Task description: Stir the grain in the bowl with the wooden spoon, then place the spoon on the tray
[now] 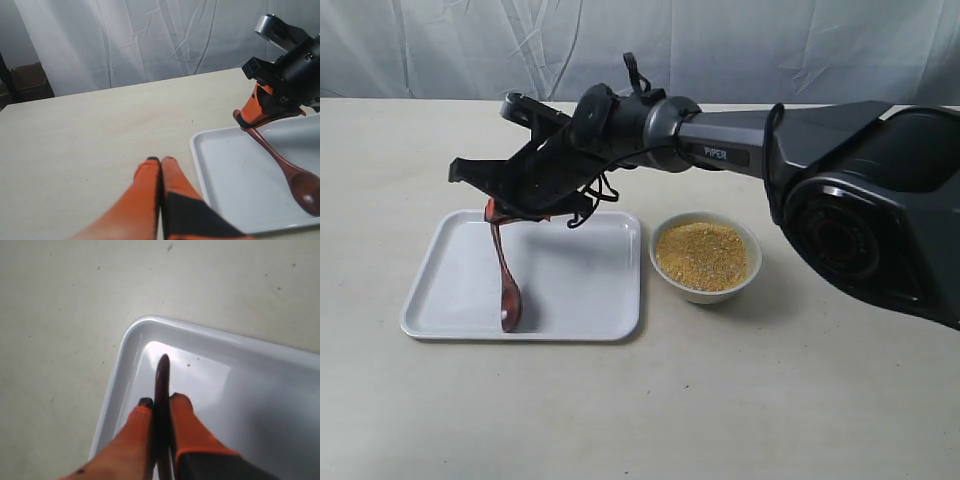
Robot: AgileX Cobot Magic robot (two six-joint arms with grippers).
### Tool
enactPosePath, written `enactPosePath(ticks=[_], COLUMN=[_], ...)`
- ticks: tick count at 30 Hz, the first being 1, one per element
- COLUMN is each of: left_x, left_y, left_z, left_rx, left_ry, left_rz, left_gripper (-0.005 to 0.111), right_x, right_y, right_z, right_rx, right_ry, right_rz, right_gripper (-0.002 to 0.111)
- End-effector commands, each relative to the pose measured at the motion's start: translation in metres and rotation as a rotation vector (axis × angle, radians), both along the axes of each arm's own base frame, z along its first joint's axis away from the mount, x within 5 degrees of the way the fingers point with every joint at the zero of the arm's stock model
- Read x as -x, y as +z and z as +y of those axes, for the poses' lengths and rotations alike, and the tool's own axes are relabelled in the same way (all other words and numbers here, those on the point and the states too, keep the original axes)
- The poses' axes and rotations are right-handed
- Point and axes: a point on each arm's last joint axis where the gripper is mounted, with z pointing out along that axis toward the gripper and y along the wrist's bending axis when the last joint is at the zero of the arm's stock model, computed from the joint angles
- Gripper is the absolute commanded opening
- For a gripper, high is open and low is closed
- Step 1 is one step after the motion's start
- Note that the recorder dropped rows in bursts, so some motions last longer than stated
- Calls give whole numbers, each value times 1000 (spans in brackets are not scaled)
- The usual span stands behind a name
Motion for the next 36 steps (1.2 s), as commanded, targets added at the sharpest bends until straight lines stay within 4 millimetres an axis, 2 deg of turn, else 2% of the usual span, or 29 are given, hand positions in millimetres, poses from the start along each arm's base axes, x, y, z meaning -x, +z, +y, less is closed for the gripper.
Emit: enactPosePath(ticks=[1,4,6,9,11,15,17,18,22,23,26,30,33,36], left_x=[0,0,0,0,0,0,0,0,0,0,0,0,0,0], left_y=[0,0,0,0,0,0,0,0,0,0,0,0,0,0], left_z=[0,0,0,0,0,0,0,0,0,0,0,0,0,0], left_rx=[3,3,3,3,3,3,3,3,3,3,3,3,3,3], left_ry=[-1,-1,-1,-1,-1,-1,-1,-1,-1,-1,-1,-1,-1,-1], left_rz=[-9,-9,-9,-9,-9,-9,-9,-9,-9,-9,-9,-9,-9,-9], left_gripper=[0,0,0,0,0,0,0,0,0,0,0,0,0,0], right_x=[-2,-2,-3,-5,-9,-14,-15,-14,-13,-12,-12,-3,13,36], right_y=[1,1,1,5,15,53,70,78,104,110,127,150,164,168], right_z=[-1,-1,-2,-4,-10,-32,-49,-60,-106,-116,-150,-197,-237,-278], right_rx=[10,13,20,34,36,68,141,193,390,421,519,560,561,553], right_ry=[8,11,15,23,24,67,120,145,176,164,141,61,-29,-136], right_rz=[-28,-33,-40,-66,-88,-113,-128,-122,-41,-23,-16,-27,-31,-30], right_gripper=[9,30,39,46,48,47,43,37,4,0,0,0,0,0])
